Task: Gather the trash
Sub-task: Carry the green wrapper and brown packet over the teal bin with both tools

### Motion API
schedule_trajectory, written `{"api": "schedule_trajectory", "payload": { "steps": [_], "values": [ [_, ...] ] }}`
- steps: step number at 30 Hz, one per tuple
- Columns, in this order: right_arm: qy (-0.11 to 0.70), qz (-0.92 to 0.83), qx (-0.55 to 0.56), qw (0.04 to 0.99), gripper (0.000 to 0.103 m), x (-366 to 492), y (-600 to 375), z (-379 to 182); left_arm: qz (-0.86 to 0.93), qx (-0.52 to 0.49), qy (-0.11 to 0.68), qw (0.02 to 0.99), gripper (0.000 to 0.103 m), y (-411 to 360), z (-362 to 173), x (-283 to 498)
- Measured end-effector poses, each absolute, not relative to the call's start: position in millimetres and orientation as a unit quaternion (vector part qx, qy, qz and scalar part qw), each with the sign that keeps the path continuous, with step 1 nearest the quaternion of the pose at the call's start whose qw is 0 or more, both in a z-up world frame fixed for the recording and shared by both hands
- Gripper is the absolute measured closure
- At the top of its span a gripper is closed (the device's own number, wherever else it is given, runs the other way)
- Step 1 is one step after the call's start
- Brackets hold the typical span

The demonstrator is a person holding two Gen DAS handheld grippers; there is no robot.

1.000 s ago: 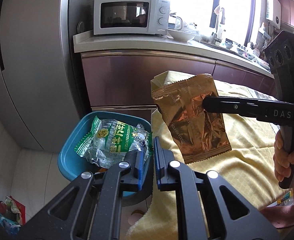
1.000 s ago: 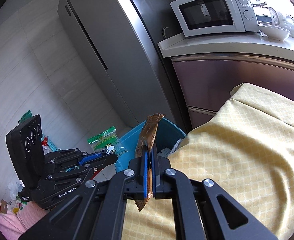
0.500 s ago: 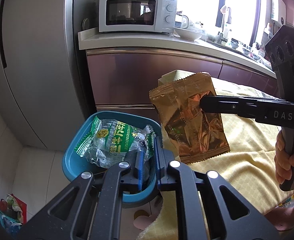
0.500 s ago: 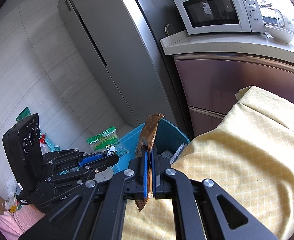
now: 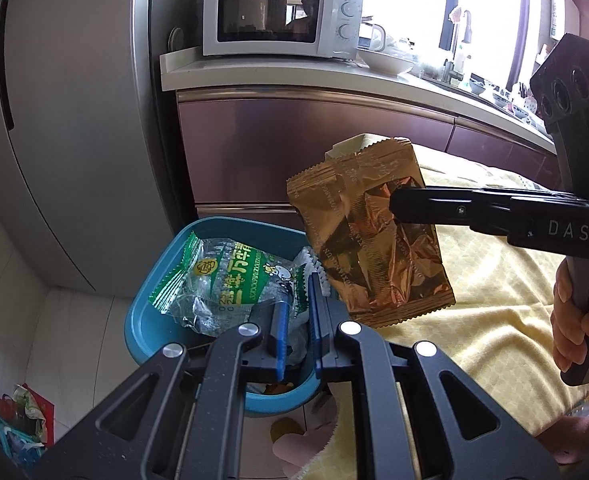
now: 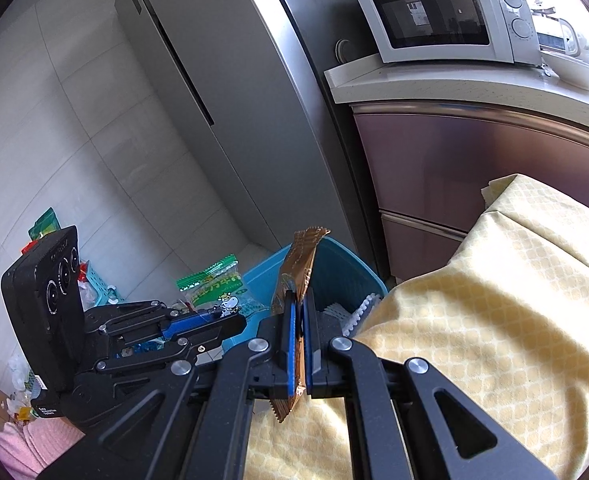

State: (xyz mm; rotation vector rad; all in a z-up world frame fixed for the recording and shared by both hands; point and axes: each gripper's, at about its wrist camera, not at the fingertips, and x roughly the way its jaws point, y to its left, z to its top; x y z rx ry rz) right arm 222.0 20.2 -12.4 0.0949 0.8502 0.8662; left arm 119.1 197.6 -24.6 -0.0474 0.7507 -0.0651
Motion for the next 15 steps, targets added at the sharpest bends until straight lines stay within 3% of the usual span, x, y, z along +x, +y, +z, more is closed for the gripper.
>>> {"api": "schedule_trajectory", "payload": {
  "steps": [15],
  "values": [
    [0.41, 0.403, 0.031, 0.817, 0.101, 231.8, 41.7, -20.4, -0.025, -0.029, 0.379, 0.924, 0.093, 202.1, -36.4, 128.7]
  ]
}}
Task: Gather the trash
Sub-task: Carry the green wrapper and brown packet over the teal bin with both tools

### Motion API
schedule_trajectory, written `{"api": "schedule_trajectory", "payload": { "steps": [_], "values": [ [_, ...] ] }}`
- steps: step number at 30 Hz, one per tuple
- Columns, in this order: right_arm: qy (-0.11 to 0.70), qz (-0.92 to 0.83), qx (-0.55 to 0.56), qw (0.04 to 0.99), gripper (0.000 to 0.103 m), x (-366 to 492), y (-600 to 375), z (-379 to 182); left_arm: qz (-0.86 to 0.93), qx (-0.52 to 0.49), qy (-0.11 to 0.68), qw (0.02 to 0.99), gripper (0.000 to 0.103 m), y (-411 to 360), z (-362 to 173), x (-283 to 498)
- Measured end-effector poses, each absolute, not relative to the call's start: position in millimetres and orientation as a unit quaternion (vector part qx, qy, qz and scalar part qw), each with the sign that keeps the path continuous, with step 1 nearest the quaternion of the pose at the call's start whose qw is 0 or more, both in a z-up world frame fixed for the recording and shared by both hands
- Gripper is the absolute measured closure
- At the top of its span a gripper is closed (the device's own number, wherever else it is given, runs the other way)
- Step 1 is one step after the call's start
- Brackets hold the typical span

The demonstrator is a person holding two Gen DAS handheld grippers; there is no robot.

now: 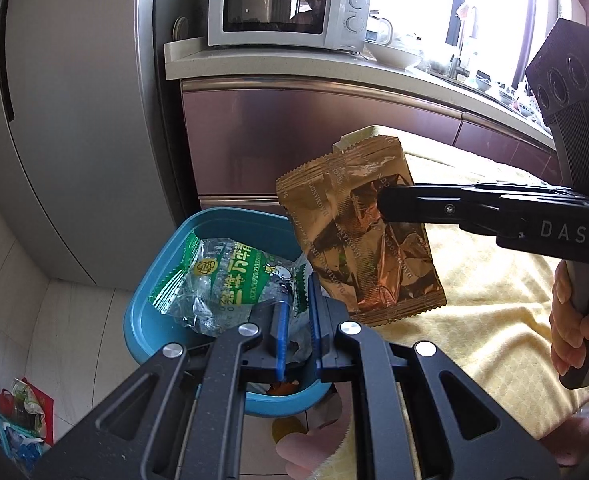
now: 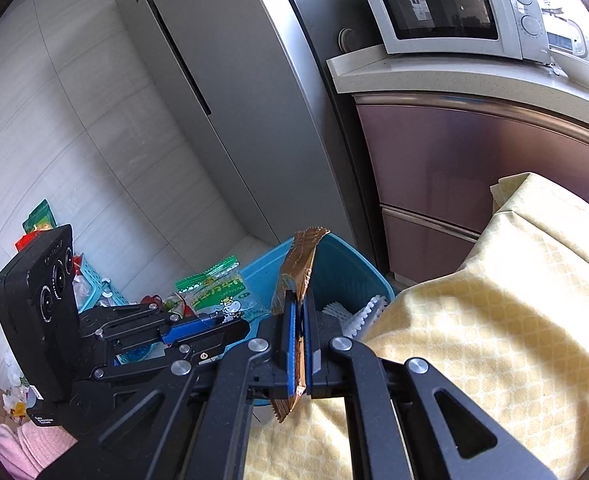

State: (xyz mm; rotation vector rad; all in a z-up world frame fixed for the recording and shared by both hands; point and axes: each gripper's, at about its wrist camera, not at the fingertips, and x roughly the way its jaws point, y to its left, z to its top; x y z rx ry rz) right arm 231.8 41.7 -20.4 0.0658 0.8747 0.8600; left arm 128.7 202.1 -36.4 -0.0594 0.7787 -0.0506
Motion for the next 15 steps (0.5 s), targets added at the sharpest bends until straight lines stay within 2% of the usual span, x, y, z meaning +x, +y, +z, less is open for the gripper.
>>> {"api": "schedule_trajectory", "payload": {
  "steps": [15],
  "values": [
    [0.421, 0.399, 0.026, 0.814, 0.1, 238.7, 54.3, -30.5, -0.016, -0.036, 0.392, 0.919, 0.093, 209.8, -47.9, 140.0]
  ]
}}
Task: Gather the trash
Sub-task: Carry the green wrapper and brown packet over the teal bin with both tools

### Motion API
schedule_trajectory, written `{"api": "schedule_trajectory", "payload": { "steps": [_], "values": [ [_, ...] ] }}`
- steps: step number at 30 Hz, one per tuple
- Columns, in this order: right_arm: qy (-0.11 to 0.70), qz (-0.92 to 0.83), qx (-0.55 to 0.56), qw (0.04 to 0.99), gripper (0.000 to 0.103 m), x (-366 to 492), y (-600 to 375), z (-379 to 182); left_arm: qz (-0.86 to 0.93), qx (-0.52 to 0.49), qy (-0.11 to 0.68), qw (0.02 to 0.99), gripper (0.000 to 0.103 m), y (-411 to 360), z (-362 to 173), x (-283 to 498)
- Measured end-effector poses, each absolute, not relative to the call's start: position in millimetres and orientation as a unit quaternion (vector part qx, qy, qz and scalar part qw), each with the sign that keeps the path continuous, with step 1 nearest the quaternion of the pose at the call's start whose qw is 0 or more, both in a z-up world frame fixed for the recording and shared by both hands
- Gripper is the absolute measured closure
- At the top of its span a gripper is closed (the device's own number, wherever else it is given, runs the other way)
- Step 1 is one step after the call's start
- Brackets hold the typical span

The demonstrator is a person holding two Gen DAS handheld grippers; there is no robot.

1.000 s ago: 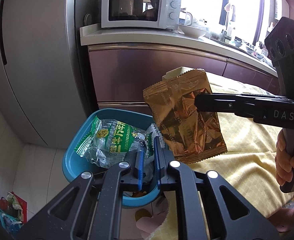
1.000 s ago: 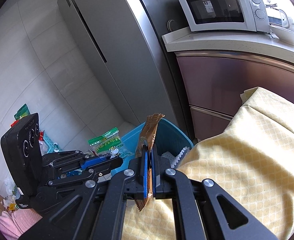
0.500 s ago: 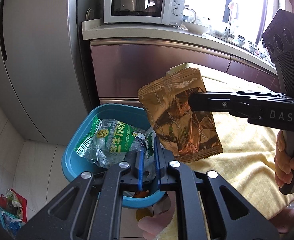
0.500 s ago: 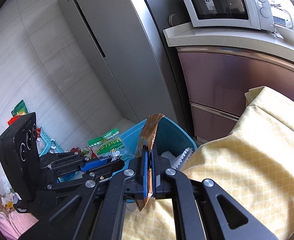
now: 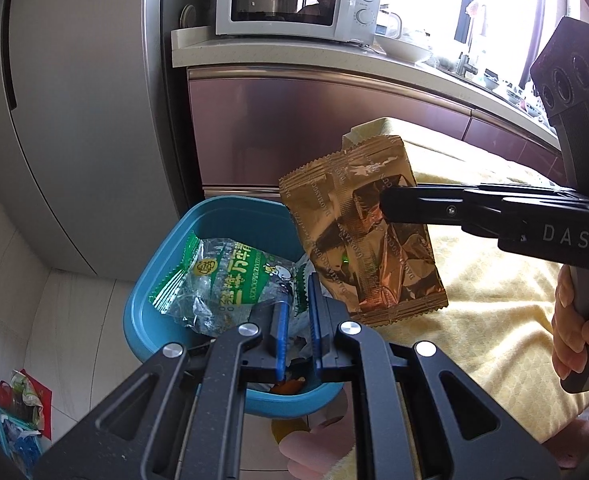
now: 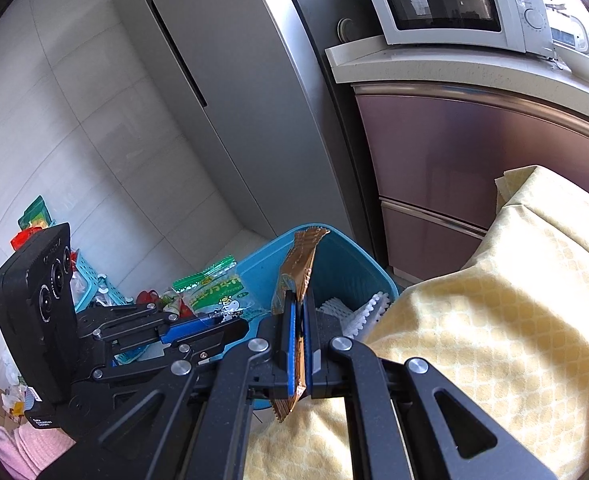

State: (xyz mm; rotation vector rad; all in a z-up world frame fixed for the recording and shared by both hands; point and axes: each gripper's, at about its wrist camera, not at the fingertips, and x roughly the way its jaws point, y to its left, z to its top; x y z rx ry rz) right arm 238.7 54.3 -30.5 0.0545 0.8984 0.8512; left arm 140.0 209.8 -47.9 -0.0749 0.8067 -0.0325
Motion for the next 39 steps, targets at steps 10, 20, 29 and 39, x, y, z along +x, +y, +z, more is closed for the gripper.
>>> {"api": "schedule_trajectory", "payload": {
  "steps": [10, 20, 29, 39],
  "values": [
    [0.428, 0.396, 0.022, 0.812, 0.1, 242.6, 63.6, -38.3, -0.013, -0.045, 0.401, 0.915, 0.093, 212.0, -54.9, 148.7],
    [0.438, 0.391, 0.018, 0.809, 0.1, 248.7, 76.6, -47.6, -0.011, -0.064, 0.414, 0.908, 0.093, 223.4, -64.4, 159.2],
    [0.446, 0.389, 0.008, 0.806, 0.1, 248.2, 89.2, -55.3, -0.003, -0.07, 0.425, 0.903, 0.093, 226.9, -76.5, 170.9],
    [0.452, 0.382, 0.005, 0.806, 0.099, 249.3, 98.9, -60.3, 0.006, -0.082, 0.441, 0.894, 0.093, 228.0, -90.2, 184.4]
  ]
}}
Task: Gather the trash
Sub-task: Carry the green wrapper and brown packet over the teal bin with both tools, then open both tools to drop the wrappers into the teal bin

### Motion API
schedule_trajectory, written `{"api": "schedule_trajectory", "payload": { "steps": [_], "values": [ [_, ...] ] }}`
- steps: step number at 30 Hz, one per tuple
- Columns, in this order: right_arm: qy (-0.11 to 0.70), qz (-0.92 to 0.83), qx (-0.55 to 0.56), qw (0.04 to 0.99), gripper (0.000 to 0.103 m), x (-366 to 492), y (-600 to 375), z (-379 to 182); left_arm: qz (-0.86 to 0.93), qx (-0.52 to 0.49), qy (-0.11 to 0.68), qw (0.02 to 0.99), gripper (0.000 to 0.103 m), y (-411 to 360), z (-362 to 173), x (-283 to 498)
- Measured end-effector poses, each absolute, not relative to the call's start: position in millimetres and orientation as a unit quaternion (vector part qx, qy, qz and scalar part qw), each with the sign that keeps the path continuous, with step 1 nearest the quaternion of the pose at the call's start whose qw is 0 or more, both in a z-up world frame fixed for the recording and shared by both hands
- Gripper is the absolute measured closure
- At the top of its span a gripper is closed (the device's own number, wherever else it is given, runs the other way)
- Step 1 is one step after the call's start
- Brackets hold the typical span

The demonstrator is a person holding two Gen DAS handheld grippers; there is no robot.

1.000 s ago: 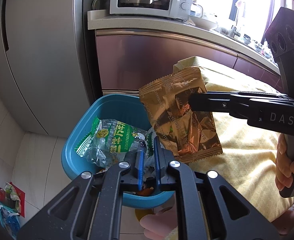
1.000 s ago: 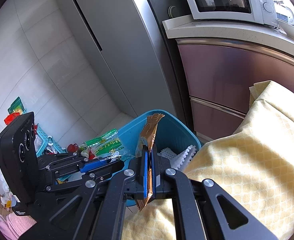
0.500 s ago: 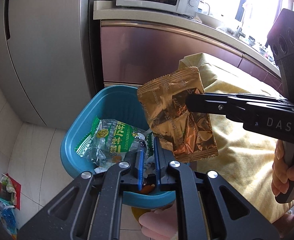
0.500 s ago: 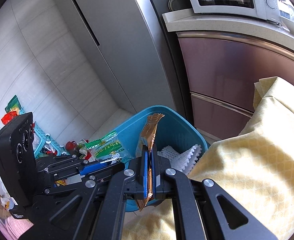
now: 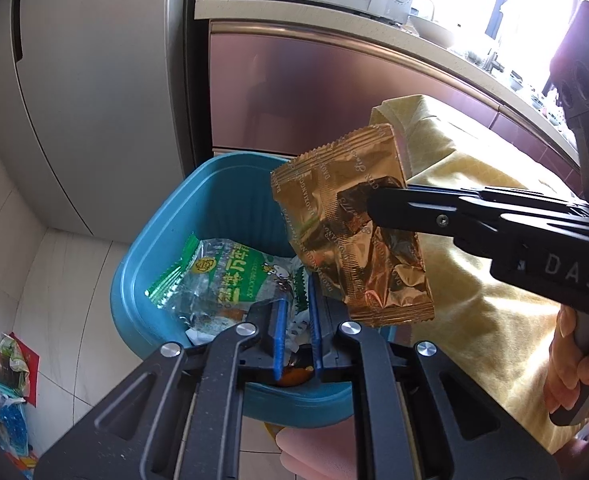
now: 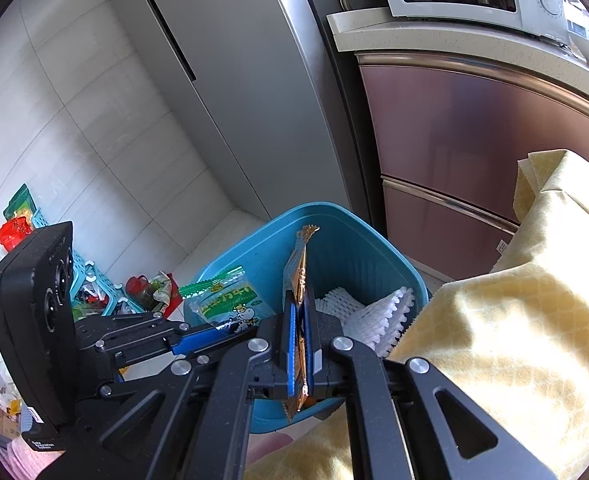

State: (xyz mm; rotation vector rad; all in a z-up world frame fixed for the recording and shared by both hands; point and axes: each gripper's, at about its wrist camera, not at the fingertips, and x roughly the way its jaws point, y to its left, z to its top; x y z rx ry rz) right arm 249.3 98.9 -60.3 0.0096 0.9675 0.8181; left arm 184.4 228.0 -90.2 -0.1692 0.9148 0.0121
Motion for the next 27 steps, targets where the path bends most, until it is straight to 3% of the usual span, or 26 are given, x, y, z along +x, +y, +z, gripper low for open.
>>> {"api": "schedule_trajectory", "payload": {
  "steps": [6, 10, 23, 27],
  "values": [
    [0.454, 0.375, 0.013, 0.808, 0.094, 251.7, 97.6, -62.2, 0.01, -0.102, 0.449, 0.888, 0.089, 233.8, -98.6, 189.2],
    [0.454, 0.37, 0.021, 0.81, 0.084, 251.7, 93.6, -63.4, 0.011, -0.117, 0.448, 0.886, 0.078, 239.4, -103.0, 188.8],
    [0.442, 0.374, 0.035, 0.814, 0.082, 244.3, 74.3, -53.3, 0.011, -0.101, 0.419, 0.903, 0.07, 232.6, -87.1, 167.1],
    [0.426, 0.378, 0.036, 0.821, 0.073, 234.3, 59.7, -44.4, 0.019, -0.089, 0.396, 0.914, 0.064, 226.1, -70.8, 147.8]
  ]
}}
